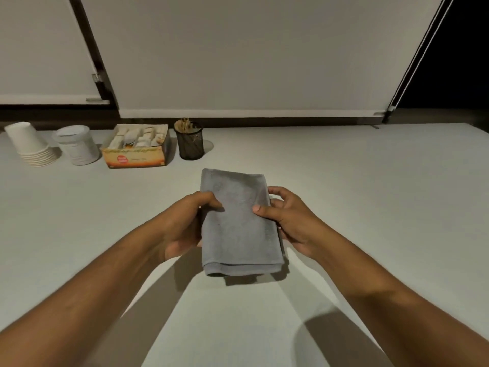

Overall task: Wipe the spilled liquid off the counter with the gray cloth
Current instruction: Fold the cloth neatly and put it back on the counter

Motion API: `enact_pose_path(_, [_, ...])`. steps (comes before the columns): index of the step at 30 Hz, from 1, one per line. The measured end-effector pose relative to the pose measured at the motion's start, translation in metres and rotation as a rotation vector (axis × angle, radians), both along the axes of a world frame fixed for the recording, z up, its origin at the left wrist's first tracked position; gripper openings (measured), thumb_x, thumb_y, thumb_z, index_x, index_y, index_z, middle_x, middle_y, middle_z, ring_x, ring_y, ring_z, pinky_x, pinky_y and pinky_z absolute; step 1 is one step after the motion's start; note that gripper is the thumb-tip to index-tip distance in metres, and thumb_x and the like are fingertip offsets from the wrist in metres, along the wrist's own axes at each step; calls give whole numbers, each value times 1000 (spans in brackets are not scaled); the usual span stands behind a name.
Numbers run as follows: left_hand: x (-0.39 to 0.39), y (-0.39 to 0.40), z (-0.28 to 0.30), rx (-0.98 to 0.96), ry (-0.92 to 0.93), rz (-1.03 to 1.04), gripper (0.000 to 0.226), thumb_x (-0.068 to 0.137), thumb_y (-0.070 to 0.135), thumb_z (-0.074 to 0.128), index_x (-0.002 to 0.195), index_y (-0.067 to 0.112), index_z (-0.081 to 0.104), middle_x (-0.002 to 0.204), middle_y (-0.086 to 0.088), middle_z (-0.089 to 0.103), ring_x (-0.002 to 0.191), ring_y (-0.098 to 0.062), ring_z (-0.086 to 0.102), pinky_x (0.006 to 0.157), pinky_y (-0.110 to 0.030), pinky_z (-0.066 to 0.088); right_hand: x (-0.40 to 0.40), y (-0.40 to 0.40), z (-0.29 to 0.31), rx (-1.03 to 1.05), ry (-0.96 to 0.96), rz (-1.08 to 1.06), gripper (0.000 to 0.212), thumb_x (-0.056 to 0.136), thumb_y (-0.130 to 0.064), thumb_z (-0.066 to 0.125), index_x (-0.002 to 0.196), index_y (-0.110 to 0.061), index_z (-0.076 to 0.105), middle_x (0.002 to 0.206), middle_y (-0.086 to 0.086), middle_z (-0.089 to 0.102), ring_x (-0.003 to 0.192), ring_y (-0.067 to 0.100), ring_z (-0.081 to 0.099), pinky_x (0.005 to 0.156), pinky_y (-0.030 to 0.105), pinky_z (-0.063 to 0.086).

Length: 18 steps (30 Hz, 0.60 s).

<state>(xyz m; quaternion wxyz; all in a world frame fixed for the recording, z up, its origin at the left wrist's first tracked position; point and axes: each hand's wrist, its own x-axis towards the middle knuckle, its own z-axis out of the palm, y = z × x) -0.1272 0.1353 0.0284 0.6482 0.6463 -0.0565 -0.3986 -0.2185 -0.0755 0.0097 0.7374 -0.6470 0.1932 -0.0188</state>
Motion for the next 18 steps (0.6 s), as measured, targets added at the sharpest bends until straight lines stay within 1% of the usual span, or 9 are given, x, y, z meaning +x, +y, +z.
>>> enact_pose_path(1, [7, -10, 0, -7, 1, -19, 46, 92, 14, 65, 138, 17, 63, 135, -20, 71, 126, -42, 68, 100, -52, 60, 7, -12, -1, -38, -10, -18, 52, 91, -13, 79, 137, -21, 55, 123, 4, 75, 107, 23, 76, 85, 41, 64])
enact_pose_path(2, [14, -20, -1, -15, -10, -33, 46, 93, 9, 65, 138, 19, 63, 136, -19, 70, 124, -41, 69, 93, -51, 64, 15, -24, -1, -75, -24, -31, 49, 93, -14, 78, 136, -21, 55, 121, 3, 76, 105, 22, 76, 82, 39, 65])
enact_pose_path(4, [33, -39, -2, -28, -28, -42, 49, 96, 1, 67, 139, 24, 62, 134, -15, 72, 114, -37, 75, 82, -48, 66, 33, -45, -1, -155, -56, -50, 45, 96, -16, 74, 136, -21, 55, 121, 4, 74, 103, 21, 75, 74, 33, 63])
enact_pose_path(5, [44, -48, -3, -26, -36, -42, 52, 95, -1, 69, 140, 25, 61, 133, -13, 73, 108, -36, 78, 80, -47, 67, 43, -55, -1, -203, -67, -59, 44, 97, -17, 73, 136, -21, 55, 122, 5, 73, 103, 22, 75, 73, 32, 62])
enact_pose_path(7, [67, -66, -6, -9, -74, -33, 57, 95, 0, 72, 144, 25, 58, 129, -12, 74, 102, -32, 81, 81, -48, 67, 67, -75, -2, -330, -68, -84, 42, 97, -22, 73, 136, -23, 56, 124, 4, 69, 104, 21, 71, 77, 33, 60])
enact_pose_path(9, [90, -87, -9, 9, -122, -1, 60, 94, 2, 74, 147, 23, 54, 125, -12, 76, 98, -30, 81, 81, -48, 68, 93, -96, -3, -458, -60, -117, 41, 97, -27, 73, 134, -26, 56, 122, 2, 65, 105, 20, 67, 77, 31, 57])
enact_pose_path(12, [121, -126, -13, 21, -186, 64, 67, 93, 1, 76, 151, 22, 51, 120, -12, 78, 96, -30, 82, 81, -49, 68, 131, -130, -1, -556, -59, -153, 43, 97, -27, 72, 137, -23, 56, 118, 3, 66, 104, 23, 66, 80, 32, 56])
enact_pose_path(15, [154, -166, -17, 49, -240, 115, 71, 93, 2, 77, 154, 22, 48, 128, -15, 74, 105, -34, 77, 86, -53, 66, 168, -162, -1, -597, -35, -165, 46, 98, -25, 71, 141, -19, 55, 124, 6, 67, 103, 23, 65, 84, 35, 54])
enact_pose_path(18, [188, -201, -22, 81, -291, 155, 69, 95, 2, 74, 154, 21, 46, 138, -14, 66, 115, -36, 70, 88, -52, 65, 209, -189, -9, -606, 8, -174, 50, 99, -24, 70, 145, -17, 53, 137, 9, 63, 115, 28, 63, 94, 41, 56])
